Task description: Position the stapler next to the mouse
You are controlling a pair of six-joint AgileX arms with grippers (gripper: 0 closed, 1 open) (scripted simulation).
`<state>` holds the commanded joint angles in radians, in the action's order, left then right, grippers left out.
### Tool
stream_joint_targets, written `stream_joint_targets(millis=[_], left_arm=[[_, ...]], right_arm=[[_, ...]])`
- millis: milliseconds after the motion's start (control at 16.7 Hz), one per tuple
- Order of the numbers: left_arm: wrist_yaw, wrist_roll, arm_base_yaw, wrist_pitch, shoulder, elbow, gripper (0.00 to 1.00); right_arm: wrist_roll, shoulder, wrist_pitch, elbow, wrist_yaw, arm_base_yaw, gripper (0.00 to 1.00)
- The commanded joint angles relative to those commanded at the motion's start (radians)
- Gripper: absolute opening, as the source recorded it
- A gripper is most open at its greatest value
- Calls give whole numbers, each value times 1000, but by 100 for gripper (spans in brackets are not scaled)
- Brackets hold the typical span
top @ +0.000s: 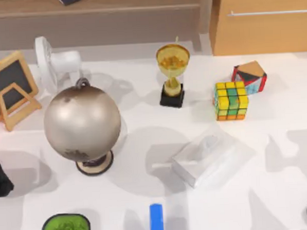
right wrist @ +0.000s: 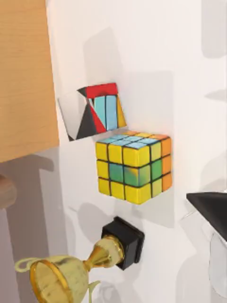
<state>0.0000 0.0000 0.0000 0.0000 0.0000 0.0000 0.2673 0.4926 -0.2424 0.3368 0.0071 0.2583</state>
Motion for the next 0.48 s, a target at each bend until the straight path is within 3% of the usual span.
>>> stream_joint_targets(millis=[480], left_arm=[[0, 0, 0, 0, 0, 0, 100]], right_arm=[[397, 727, -360, 510, 6, 394, 100]])
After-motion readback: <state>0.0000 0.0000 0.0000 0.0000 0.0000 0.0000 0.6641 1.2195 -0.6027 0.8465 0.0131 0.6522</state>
